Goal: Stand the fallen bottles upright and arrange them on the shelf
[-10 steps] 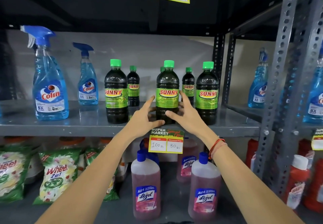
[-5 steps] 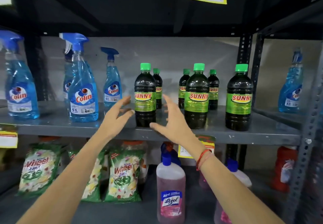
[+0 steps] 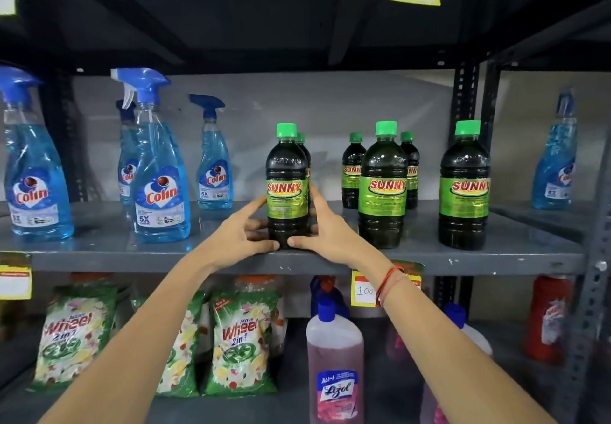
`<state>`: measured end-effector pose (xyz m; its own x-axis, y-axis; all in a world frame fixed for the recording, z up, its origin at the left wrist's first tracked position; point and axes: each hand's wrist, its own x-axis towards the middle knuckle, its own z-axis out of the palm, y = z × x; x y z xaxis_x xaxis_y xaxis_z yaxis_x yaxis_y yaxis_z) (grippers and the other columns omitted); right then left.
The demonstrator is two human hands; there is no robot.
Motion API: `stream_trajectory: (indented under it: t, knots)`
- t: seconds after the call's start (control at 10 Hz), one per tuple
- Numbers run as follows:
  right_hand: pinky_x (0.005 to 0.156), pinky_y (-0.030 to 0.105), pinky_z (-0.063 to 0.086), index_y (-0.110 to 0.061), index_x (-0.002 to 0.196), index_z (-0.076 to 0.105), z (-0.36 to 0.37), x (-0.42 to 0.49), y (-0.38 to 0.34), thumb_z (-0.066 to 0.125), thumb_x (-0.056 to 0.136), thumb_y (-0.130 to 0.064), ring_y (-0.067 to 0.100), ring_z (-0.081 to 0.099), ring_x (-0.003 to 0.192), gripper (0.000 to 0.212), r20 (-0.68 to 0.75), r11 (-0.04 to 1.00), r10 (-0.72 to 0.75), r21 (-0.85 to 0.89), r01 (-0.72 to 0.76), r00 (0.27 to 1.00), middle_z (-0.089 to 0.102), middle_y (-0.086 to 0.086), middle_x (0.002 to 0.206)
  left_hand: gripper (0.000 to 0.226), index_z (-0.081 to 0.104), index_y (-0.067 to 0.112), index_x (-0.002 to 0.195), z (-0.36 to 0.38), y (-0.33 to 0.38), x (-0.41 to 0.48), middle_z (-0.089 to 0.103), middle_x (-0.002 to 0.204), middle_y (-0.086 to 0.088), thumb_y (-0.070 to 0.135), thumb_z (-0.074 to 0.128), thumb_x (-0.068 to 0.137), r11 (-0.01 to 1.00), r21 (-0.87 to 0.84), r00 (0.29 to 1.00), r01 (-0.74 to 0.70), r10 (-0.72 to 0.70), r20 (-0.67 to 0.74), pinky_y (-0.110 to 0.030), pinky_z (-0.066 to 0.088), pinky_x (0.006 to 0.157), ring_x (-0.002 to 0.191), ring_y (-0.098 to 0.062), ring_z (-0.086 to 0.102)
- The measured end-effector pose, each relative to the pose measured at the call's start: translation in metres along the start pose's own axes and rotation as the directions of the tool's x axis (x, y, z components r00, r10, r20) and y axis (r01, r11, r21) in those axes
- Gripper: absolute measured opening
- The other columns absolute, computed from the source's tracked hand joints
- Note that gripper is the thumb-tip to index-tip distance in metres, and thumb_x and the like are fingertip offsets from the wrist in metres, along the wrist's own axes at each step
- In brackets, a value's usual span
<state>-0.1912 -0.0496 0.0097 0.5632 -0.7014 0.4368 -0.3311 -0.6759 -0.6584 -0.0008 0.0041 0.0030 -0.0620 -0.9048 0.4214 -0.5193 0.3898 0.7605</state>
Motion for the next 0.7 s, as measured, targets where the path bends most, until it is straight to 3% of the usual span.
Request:
stream_trajectory:
  t: [0.2,0.4,0.5,0.6,0.7]
  knots:
    - [0.115,0.049,0.034,-0.030,0.155,-0.008,-0.002,0.002,0.004,0.072,0.086,-0.017,0.030,0.045,0.137,0.106,0.041,0.999,0.031,0.017,-0.032,0.999,0.038,0.011,0.154,0.094,0.027,0.027,0.145,0.001,0.001,0.002,0.062,0.124,-0.015,0.007,0.080,0.069,1.000,-0.004,0.999,0.021,-0.021,-0.024,-0.038,0.049,0.096,0.101,-0.017,0.067]
    - [0.115,0.048,0.034,-0.026,0.155,-0.008,-0.004,0.001,0.004,0.071,0.087,-0.017,0.030,0.044,0.138,0.105,0.060,0.999,0.031,0.026,-0.033,0.998,0.037,0.012,0.155,0.122,0.035,0.034,0.138,0.001,0.000,0.000,0.066,0.112,-0.003,0.058,0.088,0.031,0.999,-0.032,0.999,0.020,-0.021,-0.030,-0.032,0.050,0.091,0.100,-0.013,0.067]
    - [0.114,0.043,0.036,-0.020,0.156,-0.003,-0.004,-0.005,0.001,0.071,0.086,-0.018,0.028,0.044,0.137,0.101,0.018,1.000,-0.002,-0.022,0.002,1.000,0.042,0.013,0.152,0.107,0.035,0.035,0.135,0.002,0.001,-0.001,0.064,0.119,-0.009,0.044,0.090,0.044,0.999,-0.016,0.999,0.035,-0.036,-0.030,-0.037,0.048,0.097,0.100,-0.013,0.066]
    - [0.109,0.041,0.041,-0.016,0.154,0.016,-0.005,-0.019,0.000,0.070,0.087,-0.022,0.024,0.046,0.135,0.086,-0.135,0.992,-0.094,-0.094,0.082,0.986,0.047,0.010,0.147,0.100,0.029,0.025,0.143,0.006,0.004,-0.006,0.057,0.130,-0.006,0.036,0.085,0.060,0.994,0.112,0.997,0.013,-0.004,-0.075,-0.028,0.042,0.099,0.110,-0.010,0.058]
    - [0.097,0.041,0.050,-0.014,0.143,0.043,-0.014,-0.032,0.009,0.061,0.092,-0.025,0.020,0.053,0.121,0.055,-0.390,0.943,-0.285,-0.277,0.183,0.876,0.056,0.007,0.132,0.096,0.026,0.020,0.145,0.024,0.013,-0.010,0.045,0.141,0.000,0.050,0.070,0.065,0.984,0.153,0.935,-0.088,0.135,-0.327,-0.033,0.039,0.099,0.123,-0.012,0.045]
